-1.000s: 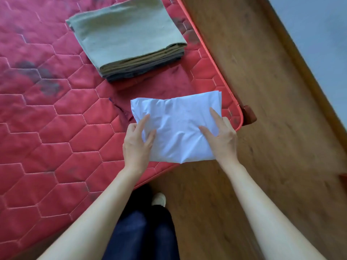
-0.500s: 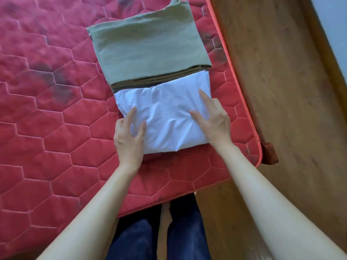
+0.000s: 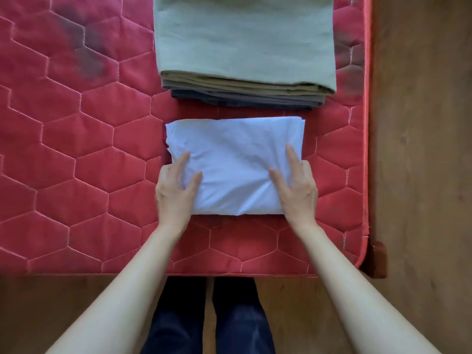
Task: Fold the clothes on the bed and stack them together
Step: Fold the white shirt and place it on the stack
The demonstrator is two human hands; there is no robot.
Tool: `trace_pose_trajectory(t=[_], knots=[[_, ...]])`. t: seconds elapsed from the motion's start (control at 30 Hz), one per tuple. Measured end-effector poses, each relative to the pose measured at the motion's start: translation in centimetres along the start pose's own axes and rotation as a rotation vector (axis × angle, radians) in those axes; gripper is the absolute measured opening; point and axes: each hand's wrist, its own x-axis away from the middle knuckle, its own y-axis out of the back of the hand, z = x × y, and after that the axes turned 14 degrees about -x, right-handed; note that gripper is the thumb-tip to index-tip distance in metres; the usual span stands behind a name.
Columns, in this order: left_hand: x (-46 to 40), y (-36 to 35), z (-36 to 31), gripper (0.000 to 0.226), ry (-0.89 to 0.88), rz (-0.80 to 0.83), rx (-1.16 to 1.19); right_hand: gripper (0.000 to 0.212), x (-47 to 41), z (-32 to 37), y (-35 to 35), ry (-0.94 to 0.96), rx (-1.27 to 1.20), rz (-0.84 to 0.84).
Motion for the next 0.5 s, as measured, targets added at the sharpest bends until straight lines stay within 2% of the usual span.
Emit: trace_pose_trajectory(t=[0.33, 0.43, 0.5], knots=[[0.8, 0.8, -0.3, 0.046, -0.043, -0.023, 0.012, 0.062, 0.6, 0.0, -0.1, -0.031, 0.017, 0.015], [1.4, 1.1, -0.5, 0.051, -0.03, -0.045, -0.192, 0.062, 0.6, 0.7, 0.1, -0.033, 0.134, 0.022], [1.3, 1.4, -0.8, 0.052, -0.122, -0.154, -0.342, 0.058, 0.6, 1.5, 0.1, 0.04, 0.255, -0.058]])
